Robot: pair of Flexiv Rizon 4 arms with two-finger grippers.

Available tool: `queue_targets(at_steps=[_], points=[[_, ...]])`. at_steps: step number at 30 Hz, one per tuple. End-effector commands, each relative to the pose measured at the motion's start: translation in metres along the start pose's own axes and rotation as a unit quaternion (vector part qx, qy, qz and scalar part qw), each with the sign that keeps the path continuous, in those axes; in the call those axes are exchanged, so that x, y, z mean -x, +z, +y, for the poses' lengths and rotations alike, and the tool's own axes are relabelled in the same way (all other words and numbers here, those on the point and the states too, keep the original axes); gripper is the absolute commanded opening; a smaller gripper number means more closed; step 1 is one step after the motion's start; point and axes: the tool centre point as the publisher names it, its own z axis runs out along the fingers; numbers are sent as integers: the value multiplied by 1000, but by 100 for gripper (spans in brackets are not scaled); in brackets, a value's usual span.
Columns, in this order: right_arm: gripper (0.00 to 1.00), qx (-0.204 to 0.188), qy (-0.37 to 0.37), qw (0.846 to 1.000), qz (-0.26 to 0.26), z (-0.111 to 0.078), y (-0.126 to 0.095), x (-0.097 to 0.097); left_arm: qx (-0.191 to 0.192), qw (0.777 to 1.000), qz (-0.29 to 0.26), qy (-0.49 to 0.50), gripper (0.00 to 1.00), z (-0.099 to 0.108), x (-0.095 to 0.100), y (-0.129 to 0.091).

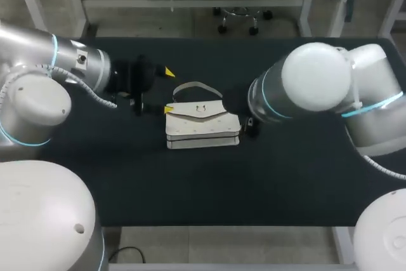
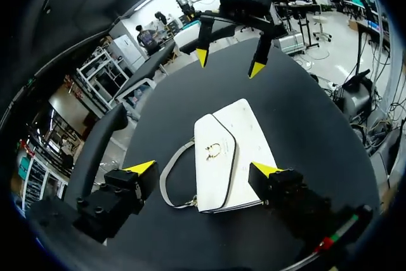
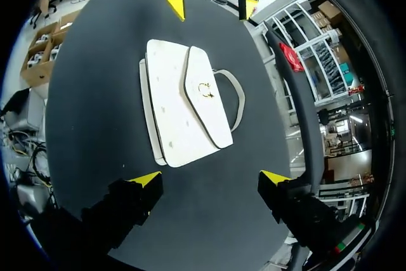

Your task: Pick up the bag, open it, inspect its contents, close it, and place it on the opposite side

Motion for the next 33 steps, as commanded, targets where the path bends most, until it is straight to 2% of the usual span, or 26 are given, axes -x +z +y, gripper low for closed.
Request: queue_targets(at_steps=[1, 2, 3, 4, 23, 25, 26, 27, 29, 30, 32, 33], points=[[100, 3, -8, 992, 124, -3, -12, 7, 74, 985, 154, -36, 100, -11, 2, -4], [100, -8, -15, 992, 128, -3, -14, 7, 80, 982, 167, -33, 100, -13, 0, -5], [100, -20, -26, 991, 129, -2, -17, 6, 107, 978, 179, -6, 100, -16, -3, -6], [100, -30, -45, 991, 123, -1, -19, 5, 107, 978, 179, -6, 100, -16, -3, -6], [100, -30, -45, 991, 123, -1, -19, 5, 107, 978, 179, -6, 100, -16, -3, -6], [100, -30, -45, 991, 123, -1, -19, 5, 105, 977, 172, -67, 100, -24, 2, -2], [100, -42, -19, 991, 127, 1, -19, 8, 101, 977, 162, -95, 100, -25, 5, -2], [100, -52, -5, 990, 133, 1, -19, 12, 115, 972, 149, -137, 100, -27, 9, -3], [100, -100, 44, 987, 121, 1, -16, 19, 155, 961, 121, -196, 100, -30, 10, -4], [100, -108, 62, 984, 131, 0, -16, 23, 171, 953, 125, -217, 100, -32, 11, -6], [100, -137, 108, 972, 154, -3, -15, 32, 213, 931, 105, -277, 100, -34, 11, -8], [100, -154, 129, 965, 166, -3, -15, 35, 221, 924, 100, -295, 100, -34, 10, -10]])
